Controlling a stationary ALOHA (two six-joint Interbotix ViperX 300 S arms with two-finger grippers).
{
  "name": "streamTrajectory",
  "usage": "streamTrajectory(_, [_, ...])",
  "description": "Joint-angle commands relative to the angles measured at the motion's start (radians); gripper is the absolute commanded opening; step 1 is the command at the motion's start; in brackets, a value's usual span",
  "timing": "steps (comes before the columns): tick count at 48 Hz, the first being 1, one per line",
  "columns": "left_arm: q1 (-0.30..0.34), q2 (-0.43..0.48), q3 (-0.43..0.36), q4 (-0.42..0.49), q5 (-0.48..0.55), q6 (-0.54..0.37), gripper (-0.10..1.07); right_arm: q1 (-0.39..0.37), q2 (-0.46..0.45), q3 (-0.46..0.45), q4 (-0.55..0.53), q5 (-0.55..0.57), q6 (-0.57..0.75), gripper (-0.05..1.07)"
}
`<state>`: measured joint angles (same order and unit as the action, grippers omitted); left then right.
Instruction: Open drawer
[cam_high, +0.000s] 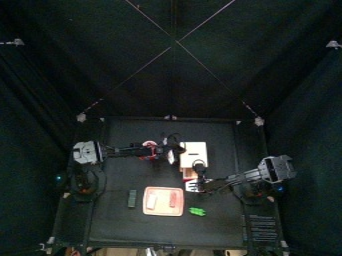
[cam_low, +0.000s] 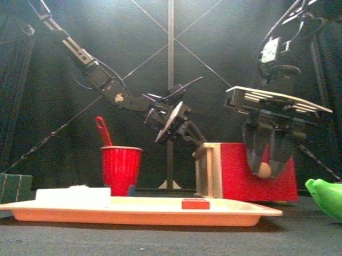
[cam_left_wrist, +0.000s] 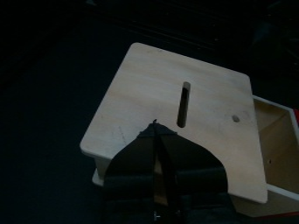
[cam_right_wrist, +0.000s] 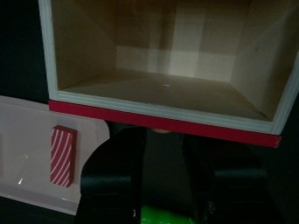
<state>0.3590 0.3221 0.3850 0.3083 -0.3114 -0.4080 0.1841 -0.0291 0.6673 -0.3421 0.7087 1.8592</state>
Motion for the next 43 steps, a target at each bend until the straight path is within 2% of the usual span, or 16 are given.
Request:
streamTrajectory(1, [0.012, -0.002, 0.0, -0.002, 0.014, -0.002, 0.39, 0.051, -0.003, -0.005, 0.032, -0.008, -0.005, 0.47])
streamTrajectory(25, [0.012, 0.008, 0.0, -0.008, 0.012, 0.0, 0.39, 0.069, -0.005, -0.005, 0.048, -0.008, -0.006, 0.47])
streamTrajectory(43, [0.017, 0.015, -0.003, -0.017, 0.014, 0.0, 0.39, 0.066, -0.008, 0.032, 0.049, -0.002, -0.005, 0.47])
